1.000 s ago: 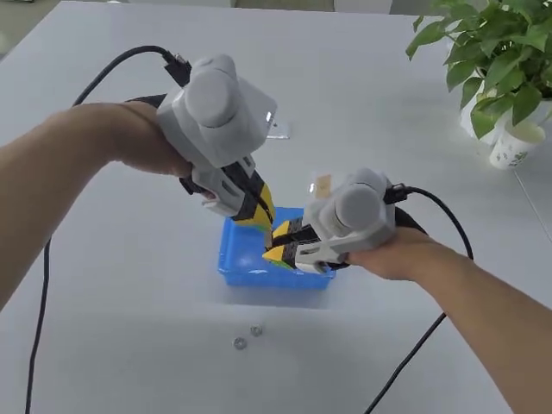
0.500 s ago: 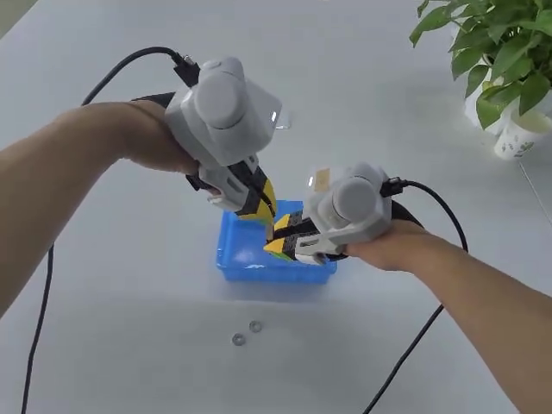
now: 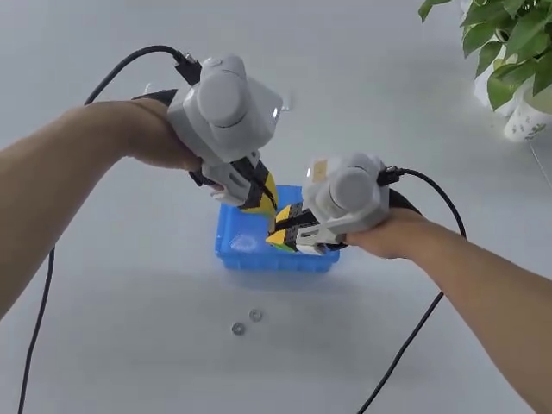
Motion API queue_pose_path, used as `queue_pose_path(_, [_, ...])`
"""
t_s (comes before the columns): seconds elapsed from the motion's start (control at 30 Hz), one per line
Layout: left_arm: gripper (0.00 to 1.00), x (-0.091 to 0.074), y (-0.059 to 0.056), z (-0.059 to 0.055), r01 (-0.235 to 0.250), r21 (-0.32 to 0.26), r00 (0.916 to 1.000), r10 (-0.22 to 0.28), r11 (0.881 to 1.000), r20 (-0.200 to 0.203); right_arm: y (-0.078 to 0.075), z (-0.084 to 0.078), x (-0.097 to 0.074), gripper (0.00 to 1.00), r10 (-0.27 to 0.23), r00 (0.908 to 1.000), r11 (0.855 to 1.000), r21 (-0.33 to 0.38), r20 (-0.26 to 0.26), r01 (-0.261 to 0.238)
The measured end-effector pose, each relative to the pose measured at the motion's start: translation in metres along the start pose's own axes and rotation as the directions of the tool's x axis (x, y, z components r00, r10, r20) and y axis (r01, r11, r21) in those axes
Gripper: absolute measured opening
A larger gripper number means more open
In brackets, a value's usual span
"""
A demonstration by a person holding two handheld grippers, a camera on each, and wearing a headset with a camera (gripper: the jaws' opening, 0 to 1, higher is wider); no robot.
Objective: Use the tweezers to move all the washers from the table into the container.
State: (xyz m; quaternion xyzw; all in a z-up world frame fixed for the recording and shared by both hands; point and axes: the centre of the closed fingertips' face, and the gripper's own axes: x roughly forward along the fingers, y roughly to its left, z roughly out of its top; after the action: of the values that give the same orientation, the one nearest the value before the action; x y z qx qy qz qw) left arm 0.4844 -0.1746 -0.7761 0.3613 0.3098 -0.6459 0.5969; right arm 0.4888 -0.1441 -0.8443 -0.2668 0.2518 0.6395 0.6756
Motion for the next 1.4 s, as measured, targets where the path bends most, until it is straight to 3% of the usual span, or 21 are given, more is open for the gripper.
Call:
queue_pose_path(0.67, [0.05, 0.012, 0.003, -0.007, 0.010, -0.012, 0.9998, -0.010, 1.000, 0.016, 0.000, -0.011, 0.009, 0.10, 0.026, 0.9990, 1.000, 0.009, -0.035, -0.026])
queue_pose_path(1.4, [0.05, 0.013, 0.004, -0.007, 0.010, -0.007, 0.9999, -0.010, 1.000, 0.012, -0.002, -0.013, 0.008, 0.11, 0.025, 0.9986, 1.000, -0.002, -0.046, -0.025])
